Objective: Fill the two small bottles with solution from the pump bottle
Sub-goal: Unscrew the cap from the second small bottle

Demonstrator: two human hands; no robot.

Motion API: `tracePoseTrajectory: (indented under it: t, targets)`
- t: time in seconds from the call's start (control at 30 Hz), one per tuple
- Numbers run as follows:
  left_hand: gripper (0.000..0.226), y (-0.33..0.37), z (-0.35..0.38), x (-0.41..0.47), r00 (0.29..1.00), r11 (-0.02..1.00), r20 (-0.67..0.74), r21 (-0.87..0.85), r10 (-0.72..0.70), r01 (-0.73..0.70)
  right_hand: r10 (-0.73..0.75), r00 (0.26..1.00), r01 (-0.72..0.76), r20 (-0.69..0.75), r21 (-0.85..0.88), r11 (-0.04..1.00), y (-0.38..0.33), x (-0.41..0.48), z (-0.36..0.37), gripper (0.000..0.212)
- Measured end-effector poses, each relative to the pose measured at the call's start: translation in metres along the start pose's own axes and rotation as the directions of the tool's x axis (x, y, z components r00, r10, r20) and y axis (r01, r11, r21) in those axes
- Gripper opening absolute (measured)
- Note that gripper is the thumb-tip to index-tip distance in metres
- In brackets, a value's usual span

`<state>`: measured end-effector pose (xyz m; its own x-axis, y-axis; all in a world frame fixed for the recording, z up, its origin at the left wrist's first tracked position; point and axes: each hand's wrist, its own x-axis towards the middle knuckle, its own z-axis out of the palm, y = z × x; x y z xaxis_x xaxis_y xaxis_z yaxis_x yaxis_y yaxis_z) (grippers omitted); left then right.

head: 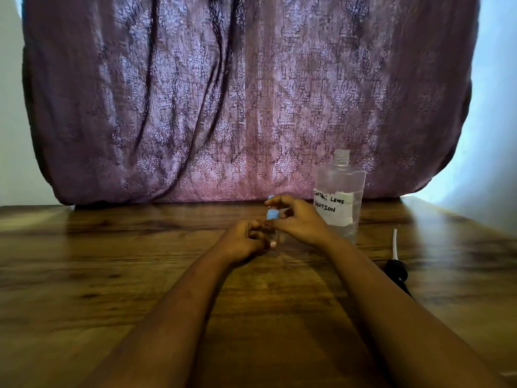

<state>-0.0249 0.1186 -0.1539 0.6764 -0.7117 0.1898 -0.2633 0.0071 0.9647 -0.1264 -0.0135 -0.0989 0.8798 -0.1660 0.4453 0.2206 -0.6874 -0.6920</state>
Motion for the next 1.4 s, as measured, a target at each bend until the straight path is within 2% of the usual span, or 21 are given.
tracePoseTrajectory:
  t: [0.2,0.37,0.53,0.8,0.97,1.03,1.17,1.27,1.33,1.4]
  targets:
    - [0.029,-0.002,0.0,0.002,1.0,1.0,0.026,0.005,0.0,0.0,-0.017,0.999,0.015,-0.031,-0.044,0.999,0.0,0.0,0.002,0.024]
    - [0.025,0.004,0.003,-0.003,1.0,0.999,0.019,-0.023,0.023,-0.023,-0.029,1.0,0.029,0.005,-0.003,1.0,0.0,0.001,0.0,0.032]
    - [0.03,0.005,0.003,-0.003,0.999,0.998,0.008,0.043,0.049,-0.049,-0.05,0.998,0.049,-0.023,-0.069,0.996,0.004,0.001,0.005,0.026]
    - [0.025,0.004,0.002,-0.002,0.999,0.999,0.01,0.025,0.034,-0.034,-0.074,0.997,0.074,0.004,0.017,0.997,-0.001,0.0,0.004,0.026]
    - [0.029,0.007,0.002,-0.004,0.999,0.999,0.02,0.021,0.029,-0.029,-0.099,0.994,0.101,0.04,-0.05,0.994,0.001,-0.001,0.005,0.028]
    - [0.027,0.008,0.004,-0.005,1.0,0.999,0.011,0.039,0.02,-0.021,-0.11,0.994,0.109,-0.004,-0.053,0.993,-0.001,0.0,0.003,0.027]
    - [0.026,0.009,0.004,-0.006,1.0,1.0,0.004,0.02,0.004,-0.004,-0.111,0.973,0.139,-0.2,0.13,0.982,-0.007,0.0,-0.006,0.024]
    - [0.027,0.01,0.002,-0.006,1.0,1.0,-0.012,0.021,-0.018,0.018,-0.108,0.966,0.162,-0.237,0.22,0.962,-0.007,0.0,-0.012,0.03]
    - [0.026,0.009,-0.002,-0.005,0.999,0.999,-0.033,0.027,-0.027,0.028,-0.095,0.97,0.14,-0.224,0.192,0.971,-0.005,0.0,-0.012,0.03]
    - [0.026,0.008,-0.005,-0.004,0.998,0.999,-0.059,0.033,-0.035,0.037,-0.049,0.976,0.073,-0.211,0.103,0.992,-0.002,0.002,-0.007,0.019]
